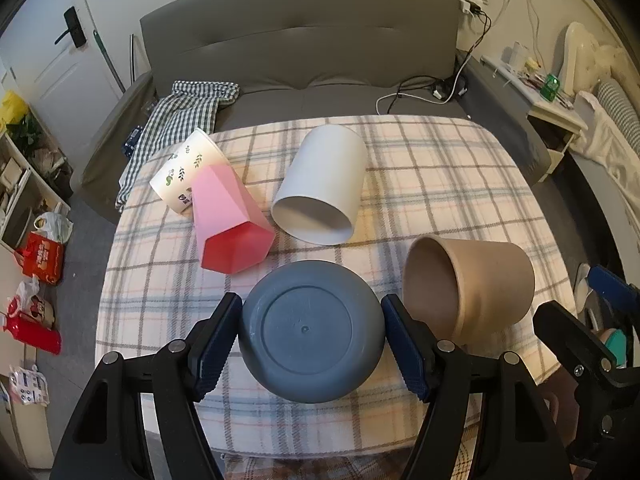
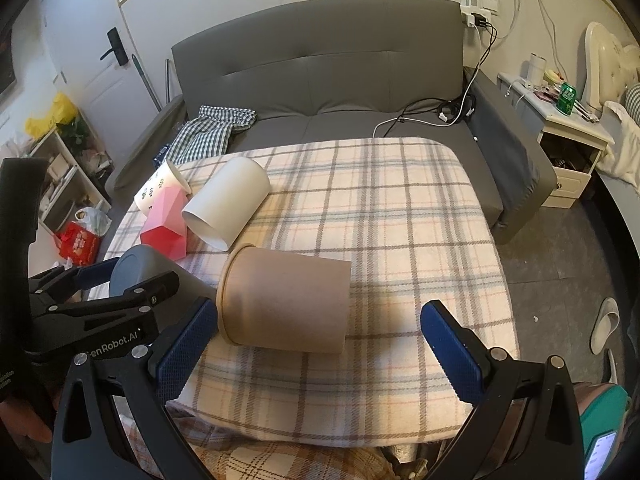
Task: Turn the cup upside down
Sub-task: 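Rotate the dark grey cup upside down in the left gripper and lower it, then set the dark grey cup rim-down on the table and open the left gripper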
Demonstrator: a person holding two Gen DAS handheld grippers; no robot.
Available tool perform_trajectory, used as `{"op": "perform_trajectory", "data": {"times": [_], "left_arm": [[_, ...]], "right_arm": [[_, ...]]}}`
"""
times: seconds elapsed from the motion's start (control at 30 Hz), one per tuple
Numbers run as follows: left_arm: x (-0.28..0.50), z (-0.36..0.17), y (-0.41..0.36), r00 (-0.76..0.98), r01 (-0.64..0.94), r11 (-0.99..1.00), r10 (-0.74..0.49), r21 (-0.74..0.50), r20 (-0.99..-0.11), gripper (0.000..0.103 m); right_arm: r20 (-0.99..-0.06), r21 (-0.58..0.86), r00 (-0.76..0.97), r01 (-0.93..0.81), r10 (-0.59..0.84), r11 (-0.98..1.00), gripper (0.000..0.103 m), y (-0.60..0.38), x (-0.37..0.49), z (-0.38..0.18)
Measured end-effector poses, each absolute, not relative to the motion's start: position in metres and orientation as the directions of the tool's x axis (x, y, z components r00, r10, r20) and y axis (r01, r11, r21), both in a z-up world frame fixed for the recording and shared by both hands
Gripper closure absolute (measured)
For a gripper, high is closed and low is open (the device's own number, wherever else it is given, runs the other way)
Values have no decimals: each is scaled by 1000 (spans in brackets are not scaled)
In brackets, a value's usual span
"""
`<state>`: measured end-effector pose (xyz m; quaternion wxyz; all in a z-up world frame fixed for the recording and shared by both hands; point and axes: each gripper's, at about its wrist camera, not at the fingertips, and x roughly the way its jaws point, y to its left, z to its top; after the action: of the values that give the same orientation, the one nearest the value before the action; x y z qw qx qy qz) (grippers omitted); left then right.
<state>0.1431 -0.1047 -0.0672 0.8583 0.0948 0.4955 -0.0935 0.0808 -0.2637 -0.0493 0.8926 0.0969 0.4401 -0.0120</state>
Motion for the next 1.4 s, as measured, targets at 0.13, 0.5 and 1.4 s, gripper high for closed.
{"op": "perform_trajectory", "data": {"times": [0.13,0.5,1.4], "left_arm": [[142,-65,-106,488,256,965,-85,50,-869,29],[136,-50,-105,516,260,965,-103,41,-850,29],[33,15,-33,773,221,974,-203,-45,-601,27]], "right_arm": [[-787,165,614,110,64,980,1,-265,80,-49],[-779,166,625,115,59,979,1,-268,74,-43],[-659,101,752,64,18,993,1,-226,-13,1]]}}
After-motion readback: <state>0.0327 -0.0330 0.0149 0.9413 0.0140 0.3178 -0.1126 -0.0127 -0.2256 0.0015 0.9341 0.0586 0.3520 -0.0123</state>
